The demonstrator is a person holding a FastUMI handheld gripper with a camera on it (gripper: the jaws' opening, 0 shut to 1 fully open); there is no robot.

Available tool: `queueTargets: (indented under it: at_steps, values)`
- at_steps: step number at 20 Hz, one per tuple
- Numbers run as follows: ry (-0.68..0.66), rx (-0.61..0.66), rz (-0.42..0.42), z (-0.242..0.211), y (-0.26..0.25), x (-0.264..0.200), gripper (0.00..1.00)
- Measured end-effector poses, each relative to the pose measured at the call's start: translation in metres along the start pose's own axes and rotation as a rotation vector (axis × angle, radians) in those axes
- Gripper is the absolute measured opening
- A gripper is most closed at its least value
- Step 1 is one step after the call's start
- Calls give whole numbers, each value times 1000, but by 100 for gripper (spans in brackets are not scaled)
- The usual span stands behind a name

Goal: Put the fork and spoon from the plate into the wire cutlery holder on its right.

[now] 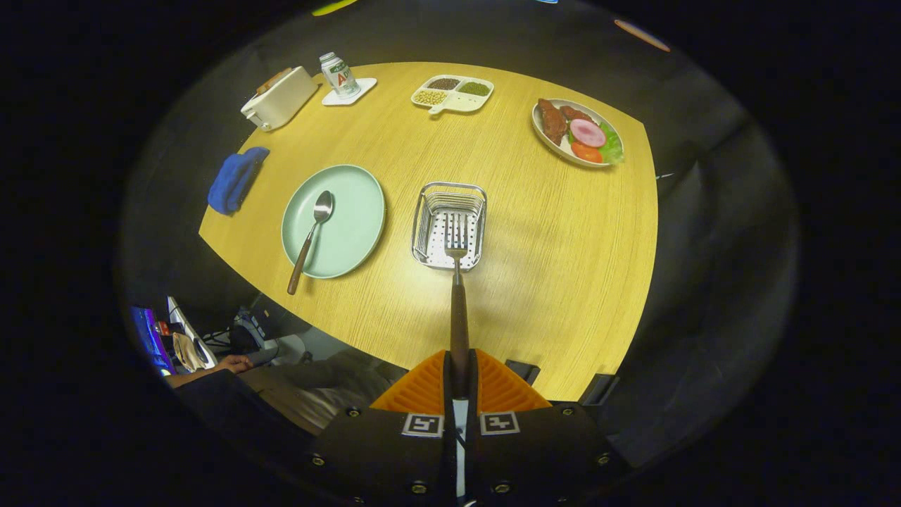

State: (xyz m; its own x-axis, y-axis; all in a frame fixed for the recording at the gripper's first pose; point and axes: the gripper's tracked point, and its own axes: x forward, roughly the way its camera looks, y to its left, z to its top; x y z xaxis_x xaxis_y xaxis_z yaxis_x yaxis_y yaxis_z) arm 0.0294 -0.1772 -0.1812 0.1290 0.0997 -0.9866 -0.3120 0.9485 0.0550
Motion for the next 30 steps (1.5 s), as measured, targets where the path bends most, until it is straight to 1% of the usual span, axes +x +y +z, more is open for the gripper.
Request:
queueTargets:
  at_steps: [5, 9, 16, 17, 20, 21, 23, 26, 27, 28, 30]
  values:
    - [78, -27, 3, 15, 4, 19, 5]
    - [127, -42, 4, 27, 4, 24, 5]
    - [192, -12, 9, 44, 0, 36, 5]
    - [192, -2, 12, 45, 1, 37, 6]
    - [167, 12, 11, 52, -1, 35, 10]
    - [155, 18, 10, 53, -2, 33, 12]
    - [133, 34, 7, 53, -3, 29, 12]
    - [56, 68, -1, 62, -4, 16, 13]
    - [26, 81, -7, 64, -4, 10, 17]
    - [-3, 95, -2, 65, -1, 4, 17]
    - [-59, 128, 36, 66, 13, -11, 17]
